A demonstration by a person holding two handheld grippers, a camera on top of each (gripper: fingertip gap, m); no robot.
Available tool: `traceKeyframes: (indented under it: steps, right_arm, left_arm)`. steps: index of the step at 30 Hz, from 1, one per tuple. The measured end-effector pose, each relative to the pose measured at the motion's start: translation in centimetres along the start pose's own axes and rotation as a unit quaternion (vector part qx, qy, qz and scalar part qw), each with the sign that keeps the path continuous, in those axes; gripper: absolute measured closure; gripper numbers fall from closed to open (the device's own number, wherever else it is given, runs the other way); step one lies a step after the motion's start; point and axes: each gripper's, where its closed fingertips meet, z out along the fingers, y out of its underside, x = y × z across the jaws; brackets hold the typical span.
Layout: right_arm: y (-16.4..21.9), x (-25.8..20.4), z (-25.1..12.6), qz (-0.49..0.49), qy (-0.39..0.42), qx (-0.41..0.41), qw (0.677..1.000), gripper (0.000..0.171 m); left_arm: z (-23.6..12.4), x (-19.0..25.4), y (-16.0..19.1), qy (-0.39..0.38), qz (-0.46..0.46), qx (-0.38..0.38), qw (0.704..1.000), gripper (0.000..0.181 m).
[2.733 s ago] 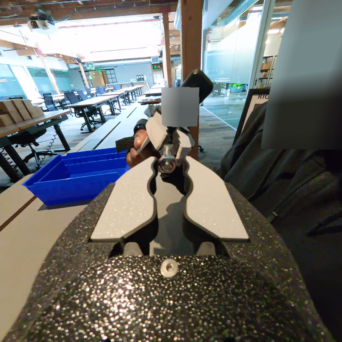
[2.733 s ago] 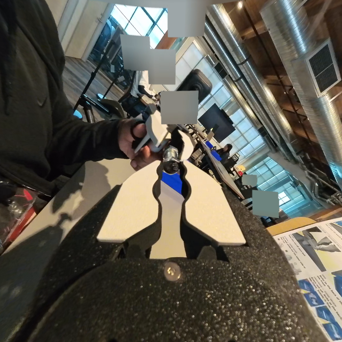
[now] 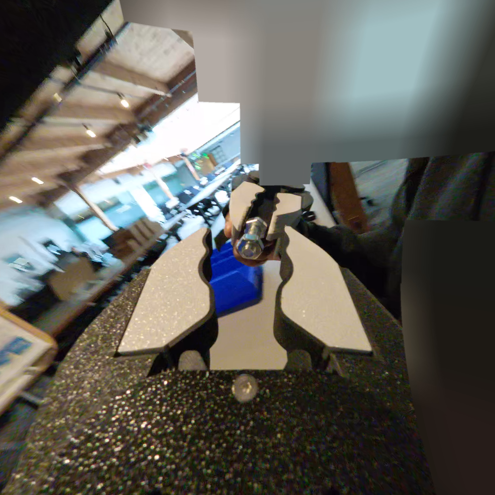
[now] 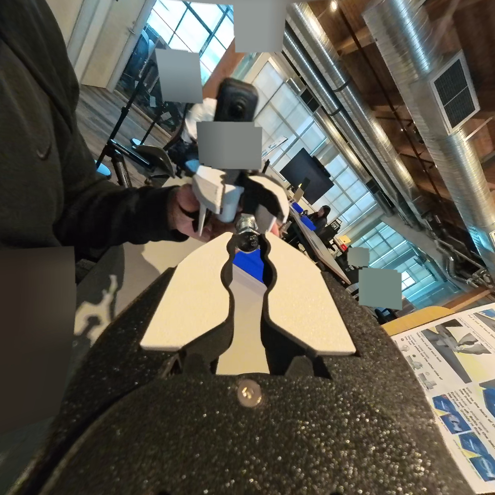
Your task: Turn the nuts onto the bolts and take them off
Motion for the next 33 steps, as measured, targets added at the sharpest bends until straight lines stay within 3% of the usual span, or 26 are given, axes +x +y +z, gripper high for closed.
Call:
traceKeyframes:
  steps: [5,8,11,13,16,18,20,22,26,29,33]
  right_arm:
    - [0.3,-0.2,0.1,-0.007,-0.005,-0.009,1.0,0.154]
    - [0.4,-0.5,0.3,-0.009,-0.012,-0.012,1.0,0.154]
    - [0.4,-0.4,0.3,0.001,-0.013,-0.012,1.0,0.154]
    - [0.5,-0.4,0.3,0.014,-0.017,-0.01,1.0,0.154]
    - [0.5,-0.5,0.3,0.03,-0.025,-0.003,0.999,0.154]
    - [0.3,-0.5,0.3,0.036,-0.029,0.003,0.999,0.154]
    - [0.2,-0.6,0.4,0.037,-0.031,0.006,0.999,0.154]
    - [0.3,-0.6,0.4,0.034,-0.029,0.003,0.999,0.154]
    - [0.0,-0.5,0.2,0.026,-0.025,0.012,0.999,0.154]
    - [-0.1,-0.4,0.0,0.015,-0.018,0.015,1.0,0.154]
    - [0.2,0.0,0.0,0.003,-0.002,0.002,1.0,0.154]
  left_arm:
    - [0.0,0.9,1.1,0.081,-0.15,-0.018,0.985,0.14]
    - [0.3,1.1,2.0,0.086,-0.162,-0.045,0.982,0.162]
    - [0.3,0.8,2.1,0.051,-0.06,-0.053,0.995,0.163]
    - [0.3,0.4,2.4,0.003,0.069,-0.076,0.995,0.163]
    - [0.2,-0.1,2.5,-0.065,0.262,-0.108,0.957,0.163]
    - [0.2,-0.1,2.2,-0.084,0.314,-0.103,0.94,0.162]
    - [0.3,0.1,1.7,-0.075,0.278,-0.08,0.954,0.139]
    - [0.3,0.5,1.1,-0.046,0.211,-0.049,0.975,0.129]
    - [-0.2,0.7,1.0,0.019,0.042,-0.029,0.998,0.136]
    - [-0.5,1.0,1.8,0.081,-0.102,-0.043,0.991,0.137]
    - [-0.7,1.2,1.6,0.137,-0.265,-0.024,0.954,0.141]
